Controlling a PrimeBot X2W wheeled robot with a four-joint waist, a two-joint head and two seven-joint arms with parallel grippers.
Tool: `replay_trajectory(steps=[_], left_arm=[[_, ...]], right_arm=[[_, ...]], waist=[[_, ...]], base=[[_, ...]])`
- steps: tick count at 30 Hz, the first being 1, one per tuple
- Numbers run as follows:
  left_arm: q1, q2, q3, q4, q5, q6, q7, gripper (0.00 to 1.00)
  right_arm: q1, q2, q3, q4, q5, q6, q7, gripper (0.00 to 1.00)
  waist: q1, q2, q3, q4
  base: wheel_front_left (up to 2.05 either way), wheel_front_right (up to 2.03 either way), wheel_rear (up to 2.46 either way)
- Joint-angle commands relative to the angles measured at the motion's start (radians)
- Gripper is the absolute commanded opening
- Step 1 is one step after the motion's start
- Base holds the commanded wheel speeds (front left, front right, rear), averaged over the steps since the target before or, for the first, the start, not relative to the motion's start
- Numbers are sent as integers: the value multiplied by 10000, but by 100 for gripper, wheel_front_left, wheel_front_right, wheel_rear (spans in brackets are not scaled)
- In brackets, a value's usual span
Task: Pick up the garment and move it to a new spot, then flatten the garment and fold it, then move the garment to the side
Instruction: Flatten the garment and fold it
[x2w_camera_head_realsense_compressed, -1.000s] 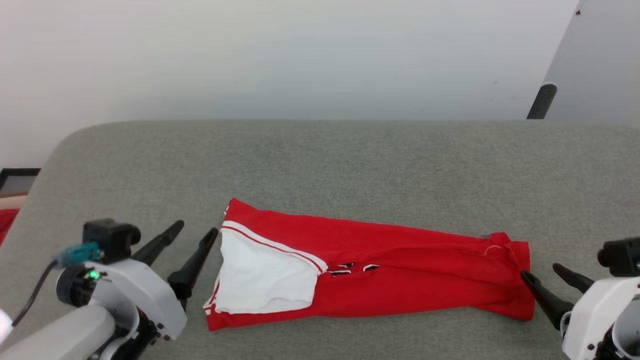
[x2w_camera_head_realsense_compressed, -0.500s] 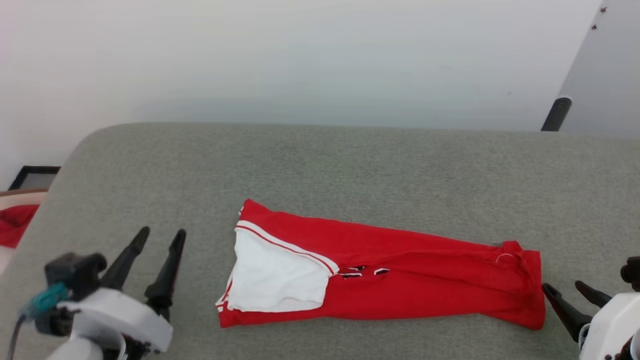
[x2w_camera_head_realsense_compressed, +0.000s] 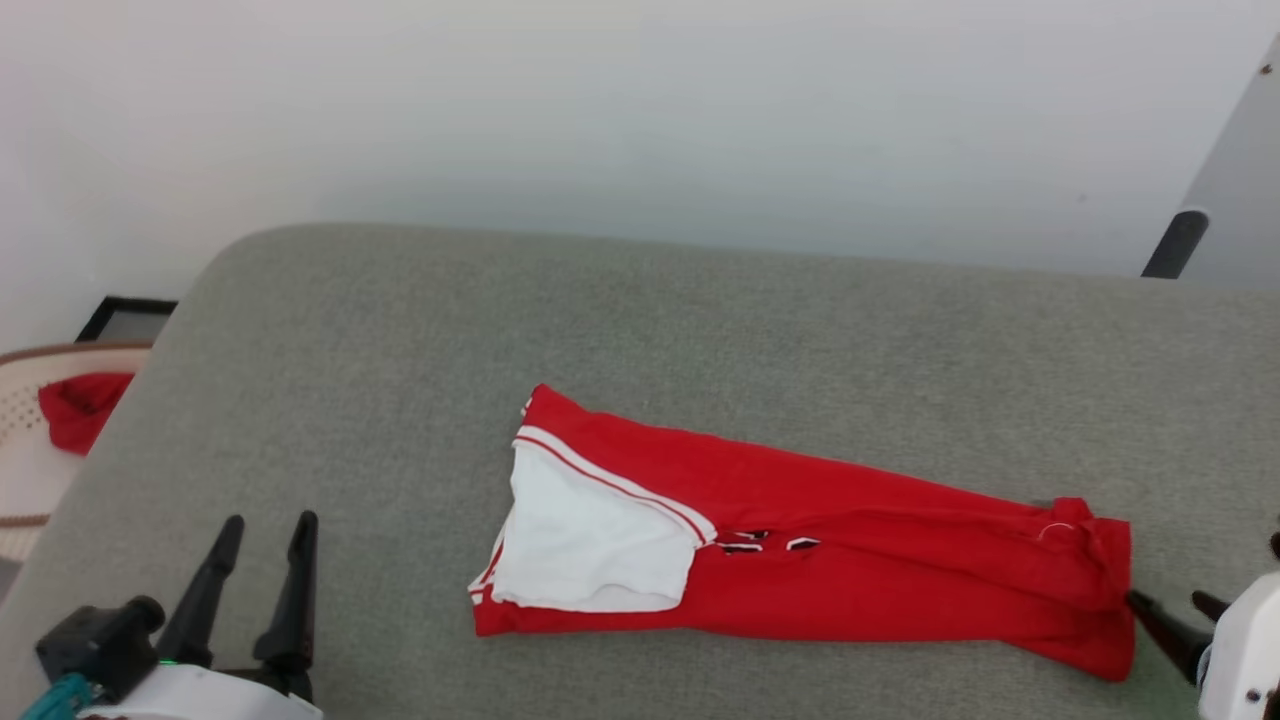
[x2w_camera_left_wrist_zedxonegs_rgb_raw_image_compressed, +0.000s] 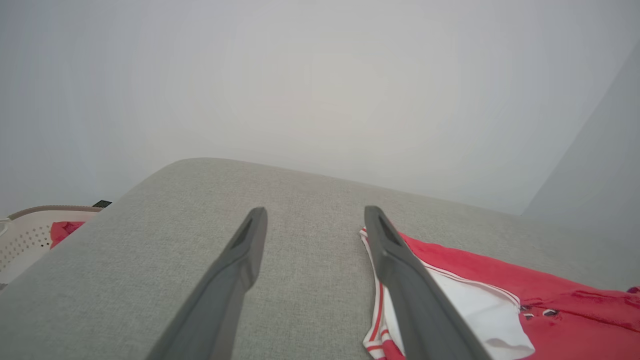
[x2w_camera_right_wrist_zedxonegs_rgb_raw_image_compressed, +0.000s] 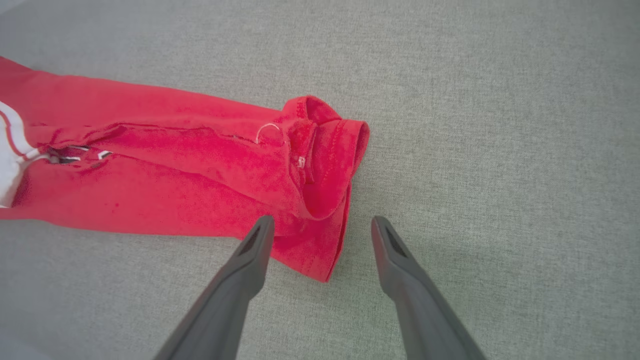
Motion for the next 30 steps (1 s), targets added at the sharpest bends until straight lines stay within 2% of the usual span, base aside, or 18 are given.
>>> replay_trajectory(steps=[1,10,18,25,26,27,30], left_arm=[[40,-165,131,33,166,-129,-32,100],[-422,-1046,466,396,919,-673,-31,100],[-909,-1449,473,553,1137,-751,-31,100],[-1142,-1540,315,512,934,-752,-31,100],[-1174,-1551,318,503,902,-752,-31,100],[-1199,-1562,343,489,868,-753,-31,100],[-1202,-1594,326,470,817,-753,-31,100]], right_arm=[[-222,-34,-63,99,9,-11,147,100],[-1399,28,-334,1028,-328,-11,1318,100],[-2078,336,-347,1941,-678,-11,2111,100],[-2285,695,-50,2814,-906,-10,2546,100],[-2315,734,-34,2905,-881,-10,2589,42],[-2346,745,25,2973,-872,-10,2641,0],[-2345,749,137,3112,-761,-5,2758,0]], waist=[[0,-1,178,163],[0,-1,925,660],[0,-1,1485,1005],[0,-1,1776,1159],[0,-1,1795,1171],[0,-1,1811,1184],[0,-1,1834,1212]], base=[[0,0,0],[0,0,0],[0,0,0],[0,0,0],[0,0,0],[0,0,0],[0,0,0]])
